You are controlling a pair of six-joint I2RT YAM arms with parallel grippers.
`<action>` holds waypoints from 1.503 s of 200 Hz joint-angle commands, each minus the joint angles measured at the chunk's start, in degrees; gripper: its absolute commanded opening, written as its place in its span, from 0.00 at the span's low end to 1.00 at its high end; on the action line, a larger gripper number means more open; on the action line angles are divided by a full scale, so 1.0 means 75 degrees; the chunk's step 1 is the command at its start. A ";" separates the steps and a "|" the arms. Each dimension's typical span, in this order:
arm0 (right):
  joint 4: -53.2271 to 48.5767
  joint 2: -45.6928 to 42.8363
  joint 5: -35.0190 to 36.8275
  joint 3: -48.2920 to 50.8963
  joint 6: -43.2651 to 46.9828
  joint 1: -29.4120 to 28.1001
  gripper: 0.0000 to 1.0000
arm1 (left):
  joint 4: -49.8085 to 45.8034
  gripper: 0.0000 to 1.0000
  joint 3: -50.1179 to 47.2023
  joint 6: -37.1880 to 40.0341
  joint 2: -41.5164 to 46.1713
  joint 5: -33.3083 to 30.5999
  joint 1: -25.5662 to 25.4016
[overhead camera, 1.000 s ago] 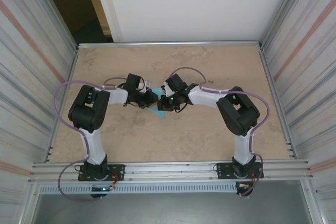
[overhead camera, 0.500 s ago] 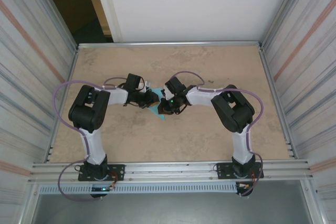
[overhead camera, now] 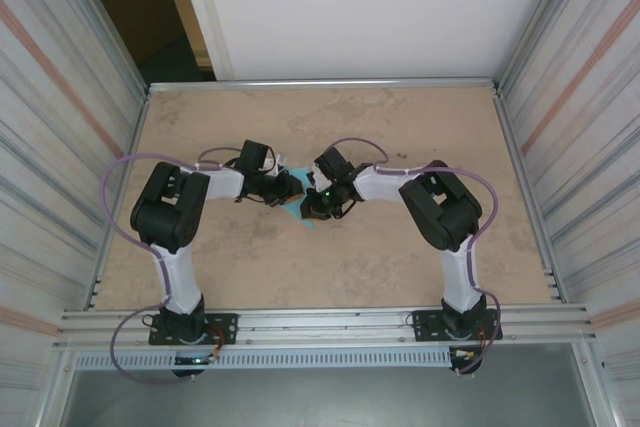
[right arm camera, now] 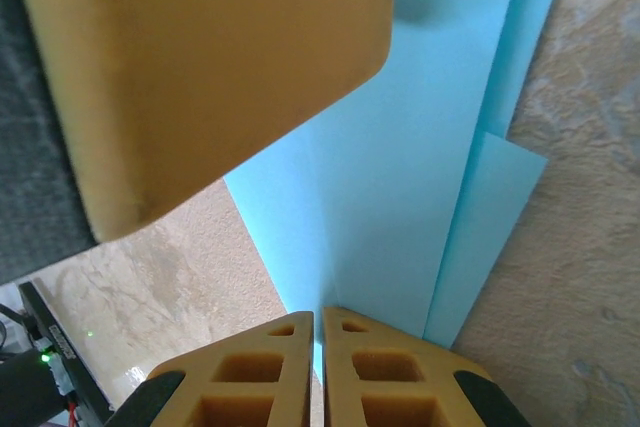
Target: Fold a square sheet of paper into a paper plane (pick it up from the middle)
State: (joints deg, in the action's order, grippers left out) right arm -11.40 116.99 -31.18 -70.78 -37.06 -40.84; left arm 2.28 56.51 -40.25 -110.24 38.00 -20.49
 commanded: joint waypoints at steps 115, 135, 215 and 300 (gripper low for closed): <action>-0.0316 -0.0712 -0.0460 0.1146 0.0054 -0.0001 0.11 | -0.1465 0.18 0.0169 0.0244 -0.0393 -0.0906 0.0013; -0.0303 -0.0876 -0.0457 0.1367 0.0043 -0.0002 0.11 | -0.1447 0.17 0.0164 0.0234 -0.0430 -0.0884 0.0022; 0.0683 -0.2632 0.0216 0.2034 0.0164 0.0497 0.15 | -0.1304 0.17 0.0225 0.0234 -0.0343 -0.0614 -0.0022; 0.0185 -0.0737 0.0570 0.0253 0.0382 -0.0157 0.12 | -0.1116 0.18 0.0261 0.0057 -0.0191 -0.0416 -0.0057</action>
State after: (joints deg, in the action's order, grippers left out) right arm -8.21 107.87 -28.12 -66.24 -35.42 -41.93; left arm -3.38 58.41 -39.83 -110.37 36.58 -20.75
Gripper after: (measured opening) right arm 0.122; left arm 0.175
